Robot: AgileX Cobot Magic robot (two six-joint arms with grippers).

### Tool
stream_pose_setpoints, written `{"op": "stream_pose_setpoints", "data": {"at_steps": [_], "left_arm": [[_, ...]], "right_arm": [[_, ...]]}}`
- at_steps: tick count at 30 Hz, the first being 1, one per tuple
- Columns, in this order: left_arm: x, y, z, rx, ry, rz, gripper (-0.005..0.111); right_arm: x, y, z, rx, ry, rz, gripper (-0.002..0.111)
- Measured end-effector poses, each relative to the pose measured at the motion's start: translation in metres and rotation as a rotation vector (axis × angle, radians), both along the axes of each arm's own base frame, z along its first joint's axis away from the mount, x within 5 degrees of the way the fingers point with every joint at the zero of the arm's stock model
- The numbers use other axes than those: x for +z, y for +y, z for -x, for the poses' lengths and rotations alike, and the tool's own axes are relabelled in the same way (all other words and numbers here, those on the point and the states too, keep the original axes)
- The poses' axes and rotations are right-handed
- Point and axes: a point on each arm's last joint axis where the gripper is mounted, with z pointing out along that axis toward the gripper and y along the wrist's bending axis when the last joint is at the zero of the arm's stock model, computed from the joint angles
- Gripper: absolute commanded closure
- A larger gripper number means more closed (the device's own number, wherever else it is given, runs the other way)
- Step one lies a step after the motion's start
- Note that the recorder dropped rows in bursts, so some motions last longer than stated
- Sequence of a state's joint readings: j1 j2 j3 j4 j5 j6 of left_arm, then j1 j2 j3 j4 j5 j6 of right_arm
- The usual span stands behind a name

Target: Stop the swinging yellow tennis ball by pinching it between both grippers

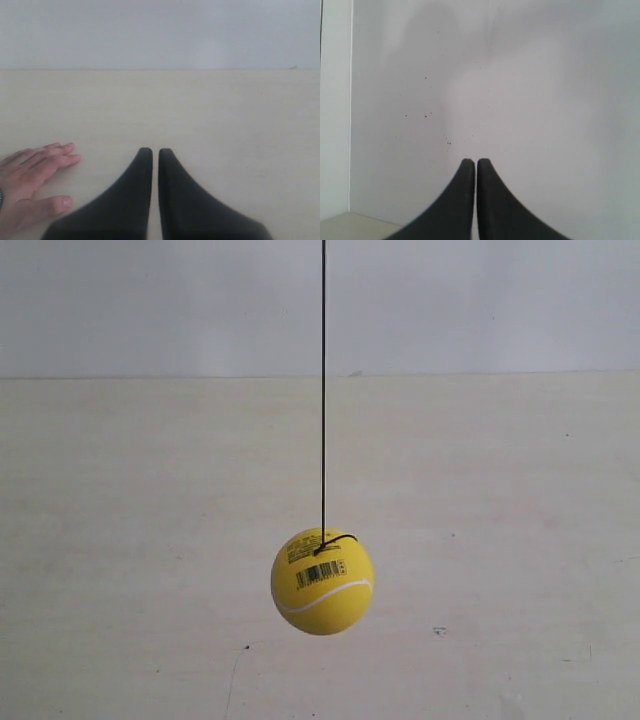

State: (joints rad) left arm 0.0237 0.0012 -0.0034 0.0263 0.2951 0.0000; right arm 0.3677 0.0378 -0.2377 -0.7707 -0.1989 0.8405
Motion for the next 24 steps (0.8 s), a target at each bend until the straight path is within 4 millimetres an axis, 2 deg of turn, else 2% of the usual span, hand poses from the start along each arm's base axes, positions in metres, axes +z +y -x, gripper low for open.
{"op": "stream_pose_setpoints", "data": {"at_steps": [11,19,23,24], "left_arm": [[0.000,0.000,0.000,0.000,0.000,0.000,0.102],[0.000,0.000,0.000,0.000,0.003,0.000,0.102],[0.000,0.000,0.000,0.000,0.003,0.000,0.102],[0.000,0.000,0.000,0.000,0.005,0.000,0.102]], "right_arm": [[-0.002,-0.005,0.001,0.006,0.043,-0.131,0.108],[-0.009,-0.014,-0.005,-0.142,0.101,-0.331,0.108],[-0.025,-0.019,-0.012,-0.235,0.143,-0.411,0.108],[-0.036,-0.022,-0.016,-0.276,0.171,-0.432,0.108]]}}
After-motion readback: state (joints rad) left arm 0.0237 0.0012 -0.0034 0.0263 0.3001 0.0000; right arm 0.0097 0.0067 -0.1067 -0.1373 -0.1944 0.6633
